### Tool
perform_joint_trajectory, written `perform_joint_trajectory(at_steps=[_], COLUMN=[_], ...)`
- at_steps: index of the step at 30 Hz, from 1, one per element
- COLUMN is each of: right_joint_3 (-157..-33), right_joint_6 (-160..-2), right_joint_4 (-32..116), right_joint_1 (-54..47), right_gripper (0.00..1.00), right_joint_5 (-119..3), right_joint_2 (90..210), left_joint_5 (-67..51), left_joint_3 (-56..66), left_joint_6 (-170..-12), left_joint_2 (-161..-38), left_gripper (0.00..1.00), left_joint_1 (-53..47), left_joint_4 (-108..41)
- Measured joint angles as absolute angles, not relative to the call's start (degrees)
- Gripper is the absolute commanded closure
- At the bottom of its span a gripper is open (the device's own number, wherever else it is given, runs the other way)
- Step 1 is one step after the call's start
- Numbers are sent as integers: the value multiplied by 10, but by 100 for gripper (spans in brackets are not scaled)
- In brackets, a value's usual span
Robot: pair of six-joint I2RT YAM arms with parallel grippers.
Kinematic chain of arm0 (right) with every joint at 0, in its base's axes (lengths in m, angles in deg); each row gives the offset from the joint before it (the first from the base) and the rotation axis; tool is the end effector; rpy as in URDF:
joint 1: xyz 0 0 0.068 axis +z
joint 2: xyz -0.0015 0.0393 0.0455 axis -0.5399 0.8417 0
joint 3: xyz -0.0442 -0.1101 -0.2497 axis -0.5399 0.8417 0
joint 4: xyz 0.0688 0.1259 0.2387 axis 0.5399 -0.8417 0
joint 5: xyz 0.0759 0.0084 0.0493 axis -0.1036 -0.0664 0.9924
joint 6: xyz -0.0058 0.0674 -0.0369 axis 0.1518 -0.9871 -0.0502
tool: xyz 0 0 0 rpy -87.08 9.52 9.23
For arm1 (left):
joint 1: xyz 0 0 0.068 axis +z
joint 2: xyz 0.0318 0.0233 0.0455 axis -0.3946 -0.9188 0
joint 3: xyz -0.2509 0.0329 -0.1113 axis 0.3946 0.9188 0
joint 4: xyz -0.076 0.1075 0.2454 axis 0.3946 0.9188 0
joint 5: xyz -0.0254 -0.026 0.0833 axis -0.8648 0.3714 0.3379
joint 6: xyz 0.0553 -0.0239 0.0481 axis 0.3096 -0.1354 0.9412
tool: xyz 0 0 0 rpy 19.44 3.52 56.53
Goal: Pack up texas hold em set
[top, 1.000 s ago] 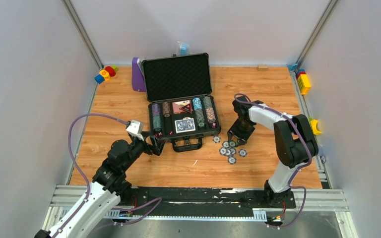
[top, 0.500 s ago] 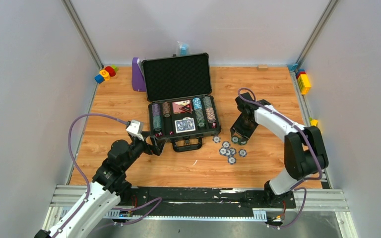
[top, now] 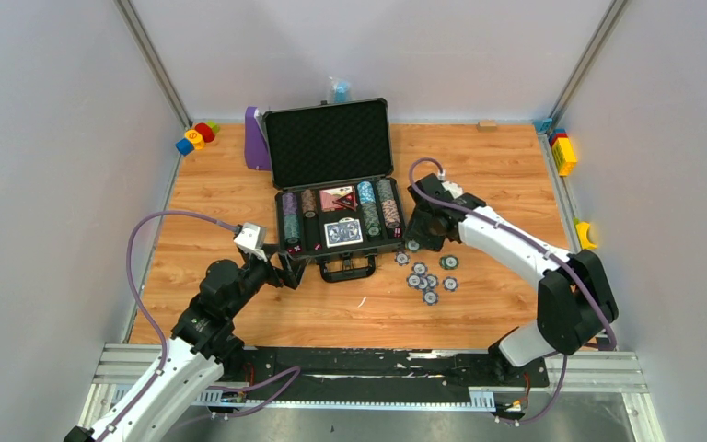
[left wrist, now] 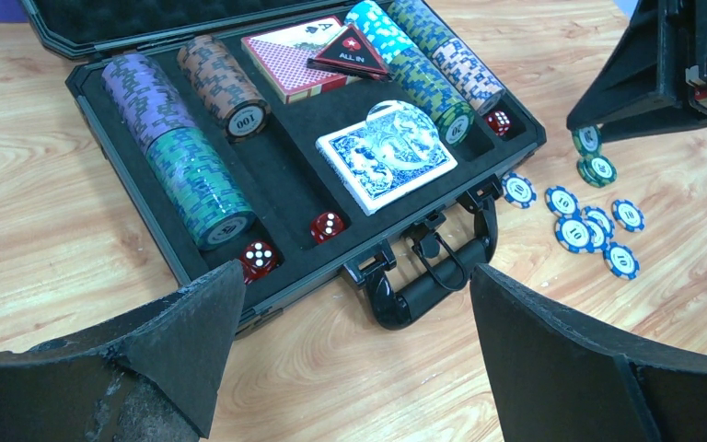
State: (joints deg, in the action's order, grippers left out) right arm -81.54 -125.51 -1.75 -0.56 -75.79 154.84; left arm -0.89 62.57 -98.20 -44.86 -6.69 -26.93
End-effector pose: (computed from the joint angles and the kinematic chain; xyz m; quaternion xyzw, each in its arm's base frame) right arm 0.2753 0.1596 0.2002 0.1808 0.9612 0.0638 0.1982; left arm 0.1503 -0.0878 0.2151 0.0787 0.7634 -0.2717 0.5806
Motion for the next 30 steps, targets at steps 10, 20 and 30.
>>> perform_joint_trajectory(at_steps=[10,20,30], right_joint_3=[-765,-747,-747], right_joint_6=[-1163,-1094,-1072], right_joint_4=[210,358,385], right_joint_1=[63,87,111], right_gripper=[62,62,43], right_joint_5=[-795,-814,-834], right_joint_2=[1541,1581,1617], left_joint_5=[-9,-9,-9], left_joint_3=[626,626,626], left_joint_6=[-982,-982,-982], left_joint_2=[-447,-447,-447], left_gripper=[0,0,0], left_joint_1=[-67,-67,-67], left_joint_4=[-267,-266,-266])
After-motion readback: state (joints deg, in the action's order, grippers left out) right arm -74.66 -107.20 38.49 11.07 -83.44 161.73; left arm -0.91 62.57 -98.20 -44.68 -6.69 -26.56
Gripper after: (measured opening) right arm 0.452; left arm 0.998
